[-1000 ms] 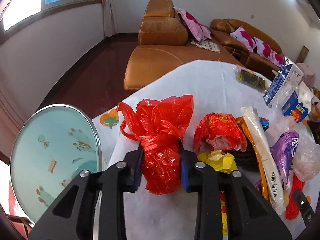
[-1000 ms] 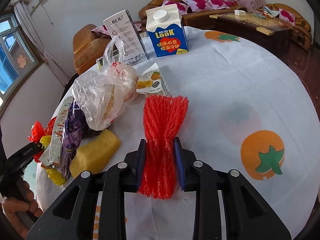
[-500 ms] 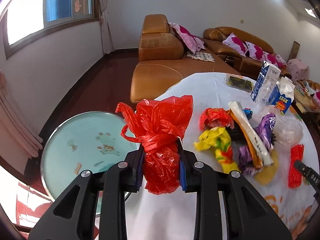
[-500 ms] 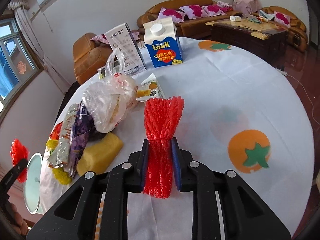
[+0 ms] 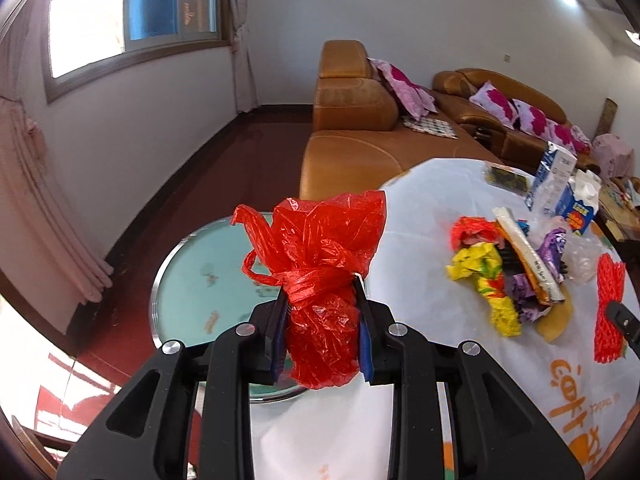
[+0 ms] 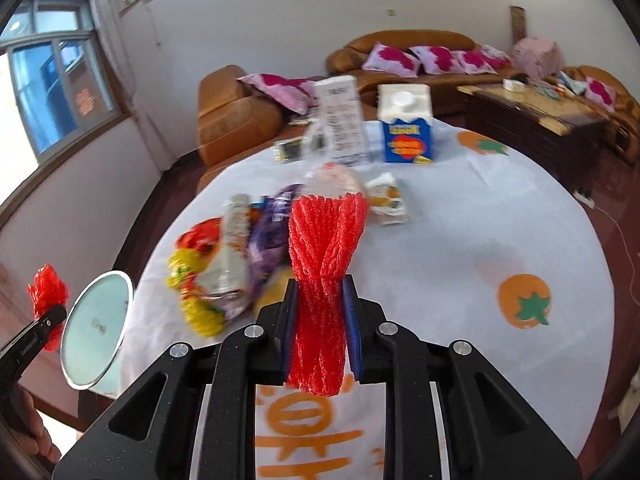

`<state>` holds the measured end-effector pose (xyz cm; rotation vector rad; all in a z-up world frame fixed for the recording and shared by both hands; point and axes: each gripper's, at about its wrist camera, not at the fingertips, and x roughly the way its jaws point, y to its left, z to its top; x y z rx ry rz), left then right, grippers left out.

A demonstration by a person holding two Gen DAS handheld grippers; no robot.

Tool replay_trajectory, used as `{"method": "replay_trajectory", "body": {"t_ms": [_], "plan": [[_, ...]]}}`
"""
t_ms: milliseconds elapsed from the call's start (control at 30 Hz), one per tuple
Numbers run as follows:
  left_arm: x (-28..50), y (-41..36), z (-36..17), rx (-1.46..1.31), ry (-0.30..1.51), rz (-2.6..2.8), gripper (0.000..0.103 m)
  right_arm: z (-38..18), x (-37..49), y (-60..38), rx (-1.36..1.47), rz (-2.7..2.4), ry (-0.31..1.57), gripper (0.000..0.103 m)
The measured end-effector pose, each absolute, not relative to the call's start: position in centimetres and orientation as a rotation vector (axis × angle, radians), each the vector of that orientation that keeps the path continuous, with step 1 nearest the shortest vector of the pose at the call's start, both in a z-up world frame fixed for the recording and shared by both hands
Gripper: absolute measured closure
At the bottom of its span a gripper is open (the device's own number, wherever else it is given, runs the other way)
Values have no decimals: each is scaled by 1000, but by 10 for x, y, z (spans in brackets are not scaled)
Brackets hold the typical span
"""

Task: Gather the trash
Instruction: 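Carry the red bag and red net over the blue bin and release both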

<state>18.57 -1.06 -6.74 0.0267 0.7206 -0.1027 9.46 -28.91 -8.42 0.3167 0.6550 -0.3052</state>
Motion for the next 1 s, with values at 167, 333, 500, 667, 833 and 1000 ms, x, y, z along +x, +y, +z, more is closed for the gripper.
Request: {"method": "replay_trajectory", "body": {"t_ms": [167,333,500,667,833,1000], "plan": [[181,12,-68,4,724,-68,75,-78,99,-265,278,-250,645,81],[180,29,-71,-16,728,-36,75,-73,108,-245,254,-202,645,81],[180,45,-74,-20,733,-1,75,-71,123,-223,235,-144,657,81],[182,60,-77,-23,745,31,75,-70,137,-196,209,-72,667,81],[184,67,-81,-25,753,45,75,-70,148,-177,198,-28,672,81],[187,69,-85,-29,765,54,75,-72,162,-161,189,14,689,81]]}}
